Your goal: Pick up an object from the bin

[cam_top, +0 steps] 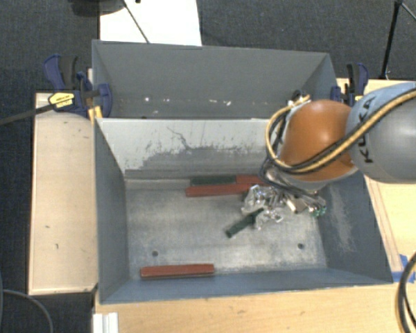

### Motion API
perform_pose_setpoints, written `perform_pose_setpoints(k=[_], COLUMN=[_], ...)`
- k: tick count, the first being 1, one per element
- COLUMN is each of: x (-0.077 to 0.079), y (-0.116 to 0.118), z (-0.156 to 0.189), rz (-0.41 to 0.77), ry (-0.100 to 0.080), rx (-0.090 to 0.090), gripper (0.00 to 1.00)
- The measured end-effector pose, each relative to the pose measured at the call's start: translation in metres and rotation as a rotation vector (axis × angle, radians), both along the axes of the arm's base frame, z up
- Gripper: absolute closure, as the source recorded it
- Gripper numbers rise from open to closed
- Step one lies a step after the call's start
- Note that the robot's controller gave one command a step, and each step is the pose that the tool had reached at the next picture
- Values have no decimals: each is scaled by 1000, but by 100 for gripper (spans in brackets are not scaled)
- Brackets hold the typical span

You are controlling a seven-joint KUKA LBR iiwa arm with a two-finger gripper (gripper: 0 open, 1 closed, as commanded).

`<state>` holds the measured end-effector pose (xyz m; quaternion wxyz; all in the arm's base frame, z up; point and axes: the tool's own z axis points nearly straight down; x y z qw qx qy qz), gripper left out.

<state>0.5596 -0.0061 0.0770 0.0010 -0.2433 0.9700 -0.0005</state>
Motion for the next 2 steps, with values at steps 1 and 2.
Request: perform_pose_setpoints(k=[1, 2], x=[0, -2], y=[0, 10], z=[0, 127], rz=[-1, -7], ry=[0, 0], rx=[0, 2], gripper=[100, 100])
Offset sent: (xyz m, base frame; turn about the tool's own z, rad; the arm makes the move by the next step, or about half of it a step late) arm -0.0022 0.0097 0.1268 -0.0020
